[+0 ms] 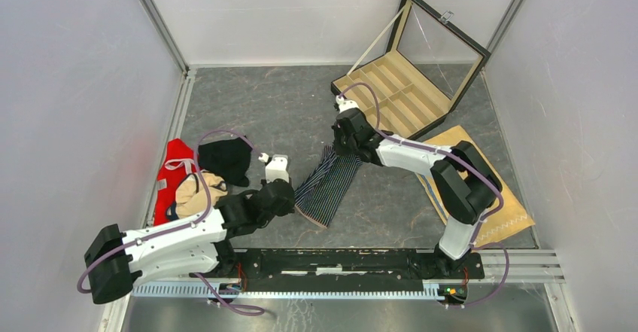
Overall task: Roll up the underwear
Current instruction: Fold the underwear at the center of the board.
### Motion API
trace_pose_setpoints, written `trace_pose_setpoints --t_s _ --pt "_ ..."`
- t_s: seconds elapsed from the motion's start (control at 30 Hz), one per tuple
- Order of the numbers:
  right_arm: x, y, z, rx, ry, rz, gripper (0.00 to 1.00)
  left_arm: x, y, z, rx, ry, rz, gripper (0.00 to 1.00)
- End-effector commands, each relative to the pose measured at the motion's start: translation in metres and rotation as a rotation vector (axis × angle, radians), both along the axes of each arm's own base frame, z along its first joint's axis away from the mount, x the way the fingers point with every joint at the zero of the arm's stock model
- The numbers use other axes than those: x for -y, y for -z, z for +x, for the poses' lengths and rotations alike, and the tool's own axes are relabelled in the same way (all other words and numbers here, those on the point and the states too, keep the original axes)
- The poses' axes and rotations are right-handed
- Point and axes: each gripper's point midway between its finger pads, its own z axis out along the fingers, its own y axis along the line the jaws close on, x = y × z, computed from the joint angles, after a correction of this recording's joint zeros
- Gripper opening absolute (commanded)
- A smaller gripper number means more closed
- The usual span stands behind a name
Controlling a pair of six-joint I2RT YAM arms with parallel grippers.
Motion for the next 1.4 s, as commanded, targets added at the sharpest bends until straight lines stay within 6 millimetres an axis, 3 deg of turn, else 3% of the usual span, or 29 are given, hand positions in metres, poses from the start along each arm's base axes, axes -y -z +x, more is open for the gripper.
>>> trace_pose_setpoints --t_s 0.0,0.33,0.63,1.0,1.2,1.37 --pt "0.003 -0.024 0.001 0.062 0.014 0.069 0.0 0.01 -0.011 -0.001 0.048 0.104 0.045 0.02" --pt "0.021 -0.023 -0.016 0.061 0.022 0.057 0.0 0.03 -0.004 -0.006 0.046 0.166 0.047 0.02" --pt "0.039 -0.027 -0.026 0.085 0.041 0.024 0.0 0.027 0.002 -0.004 0.046 0.142 0.079 0.02" --pt "0.065 -0.007 -0.035 0.065 0.096 -0.072 0.0 -0.005 -0.028 0.019 0.133 -0.026 0.236 0.02" --pt "0.065 -0.004 -0.042 0.056 0.087 -0.053 0.0 0.001 -0.032 0.027 0.137 -0.01 0.317 0.02" --pt "0.076 0.016 -0.053 0.027 0.101 -0.07 0.0 0.01 -0.033 0.023 0.137 0.037 0.286 0.02"
